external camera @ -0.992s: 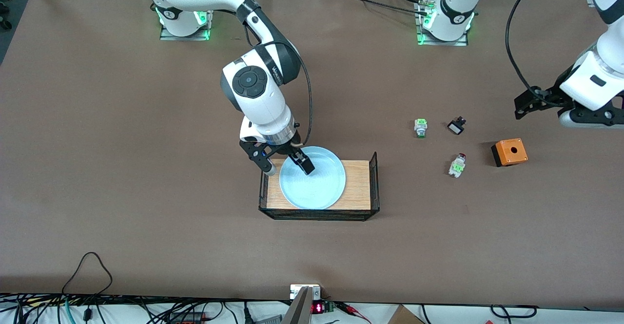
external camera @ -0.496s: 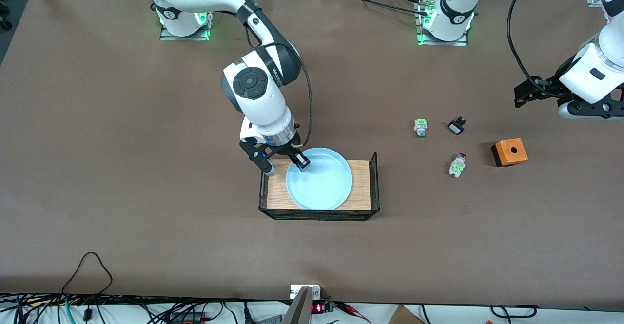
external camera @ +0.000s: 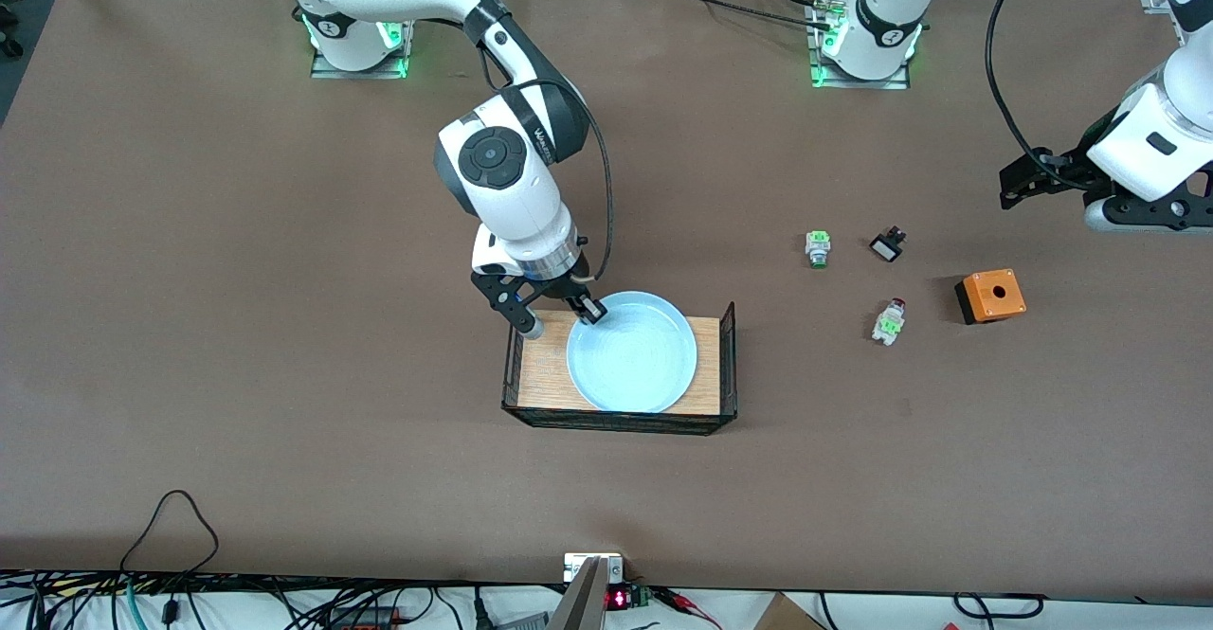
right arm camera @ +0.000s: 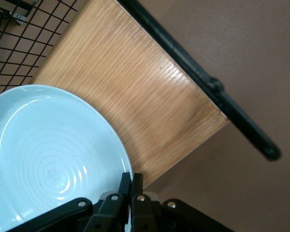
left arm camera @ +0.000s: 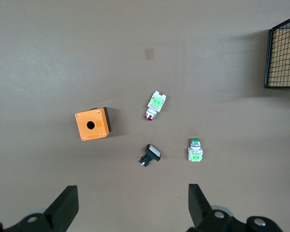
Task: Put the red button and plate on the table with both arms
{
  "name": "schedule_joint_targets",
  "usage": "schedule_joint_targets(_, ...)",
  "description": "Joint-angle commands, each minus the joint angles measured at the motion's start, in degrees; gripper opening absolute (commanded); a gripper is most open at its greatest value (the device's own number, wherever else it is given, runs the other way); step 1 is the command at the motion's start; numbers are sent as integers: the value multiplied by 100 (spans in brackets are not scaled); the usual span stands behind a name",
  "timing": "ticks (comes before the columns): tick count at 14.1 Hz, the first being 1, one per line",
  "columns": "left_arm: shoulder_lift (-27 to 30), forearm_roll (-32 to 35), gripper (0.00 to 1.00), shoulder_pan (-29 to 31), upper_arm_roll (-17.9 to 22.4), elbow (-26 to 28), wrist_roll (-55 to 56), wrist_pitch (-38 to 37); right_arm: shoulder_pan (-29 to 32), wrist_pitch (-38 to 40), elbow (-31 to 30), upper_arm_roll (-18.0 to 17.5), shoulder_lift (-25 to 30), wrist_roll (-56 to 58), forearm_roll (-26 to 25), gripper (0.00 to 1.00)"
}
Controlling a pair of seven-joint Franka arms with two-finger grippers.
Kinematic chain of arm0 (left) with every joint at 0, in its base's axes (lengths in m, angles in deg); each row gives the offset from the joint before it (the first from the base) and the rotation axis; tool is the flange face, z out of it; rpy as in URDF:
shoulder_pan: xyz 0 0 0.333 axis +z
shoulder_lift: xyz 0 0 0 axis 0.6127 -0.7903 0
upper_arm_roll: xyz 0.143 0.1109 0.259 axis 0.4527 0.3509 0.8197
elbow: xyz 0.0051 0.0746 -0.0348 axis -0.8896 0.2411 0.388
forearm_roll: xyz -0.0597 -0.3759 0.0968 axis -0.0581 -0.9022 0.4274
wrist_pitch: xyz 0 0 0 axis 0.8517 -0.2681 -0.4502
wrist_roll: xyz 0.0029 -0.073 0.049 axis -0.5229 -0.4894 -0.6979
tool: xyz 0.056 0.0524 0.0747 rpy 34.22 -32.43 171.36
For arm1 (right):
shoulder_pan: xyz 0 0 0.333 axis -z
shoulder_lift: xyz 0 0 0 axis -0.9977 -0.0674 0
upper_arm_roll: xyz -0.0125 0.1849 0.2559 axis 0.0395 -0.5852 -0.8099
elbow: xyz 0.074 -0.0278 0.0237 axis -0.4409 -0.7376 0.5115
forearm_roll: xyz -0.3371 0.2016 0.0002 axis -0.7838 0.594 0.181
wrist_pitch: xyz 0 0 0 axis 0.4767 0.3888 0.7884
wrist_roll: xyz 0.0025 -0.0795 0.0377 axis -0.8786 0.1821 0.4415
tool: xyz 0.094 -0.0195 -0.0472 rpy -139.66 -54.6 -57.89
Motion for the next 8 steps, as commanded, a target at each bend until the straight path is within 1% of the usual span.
schedule_joint_targets(1,-4,75,100,-44,-22,-114,-39,-131,-18,-28,170,73,-141,-46,26,0)
schedule_joint_targets(6,5,84,100,-43,-40,-140,-39,-219,-79,-1,205,82,26,-64,35,0)
schedule_joint_targets(8,5,84,100,-44,-144,-149,-31,-228,-106,34,205,82,140,-46,35,0)
